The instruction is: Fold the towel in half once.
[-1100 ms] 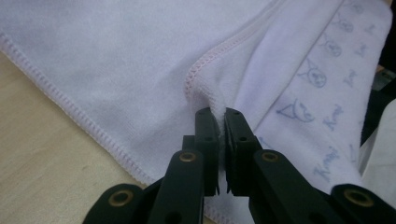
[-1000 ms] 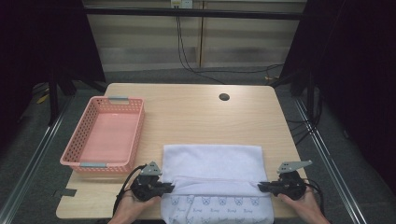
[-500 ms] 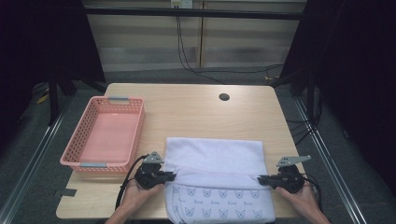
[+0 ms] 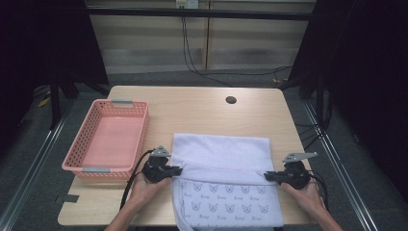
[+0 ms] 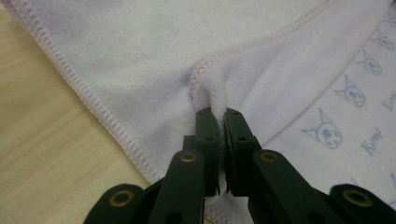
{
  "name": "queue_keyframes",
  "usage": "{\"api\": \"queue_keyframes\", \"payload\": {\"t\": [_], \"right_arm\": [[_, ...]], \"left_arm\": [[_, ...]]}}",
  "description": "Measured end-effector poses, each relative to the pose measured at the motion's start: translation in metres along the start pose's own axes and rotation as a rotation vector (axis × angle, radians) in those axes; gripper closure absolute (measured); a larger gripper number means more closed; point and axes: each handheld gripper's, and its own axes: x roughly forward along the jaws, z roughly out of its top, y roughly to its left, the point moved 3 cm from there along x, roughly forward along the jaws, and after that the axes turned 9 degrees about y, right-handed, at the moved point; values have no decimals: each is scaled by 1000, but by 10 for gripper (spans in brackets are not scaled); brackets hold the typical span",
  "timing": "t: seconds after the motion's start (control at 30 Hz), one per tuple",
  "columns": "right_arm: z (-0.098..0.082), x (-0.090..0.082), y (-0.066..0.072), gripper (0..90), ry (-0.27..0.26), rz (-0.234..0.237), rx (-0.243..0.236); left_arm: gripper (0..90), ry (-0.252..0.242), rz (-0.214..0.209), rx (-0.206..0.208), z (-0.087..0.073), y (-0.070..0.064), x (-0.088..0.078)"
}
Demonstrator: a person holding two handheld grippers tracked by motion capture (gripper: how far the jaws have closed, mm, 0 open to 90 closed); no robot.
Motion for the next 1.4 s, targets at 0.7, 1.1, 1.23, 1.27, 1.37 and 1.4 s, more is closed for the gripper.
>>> {"api": "queue_keyframes", "payload": {"t": [0.7, 1.1, 1.23, 1.27, 1.37, 1.4], "right_arm": [[26, 13, -25, 861, -42, -51, 20], [50, 24, -47, 861, -55, -79, 56], [62, 28, -57, 861, -51, -99, 62], [66, 30, -61, 861, -58, -101, 67], [71, 34, -68, 861, -70, -92, 94], [73, 35, -70, 862, -74, -98, 104]], "left_arm": [[862, -9, 29, -40, 31, 36, 13], [861, 14, 79, -46, 58, 60, 23], [861, 2, 117, -50, 67, 67, 28], [861, 3, 115, -57, 68, 69, 28], [860, 15, 128, -64, 73, 74, 29], [861, 10, 132, -67, 74, 75, 30]]}}
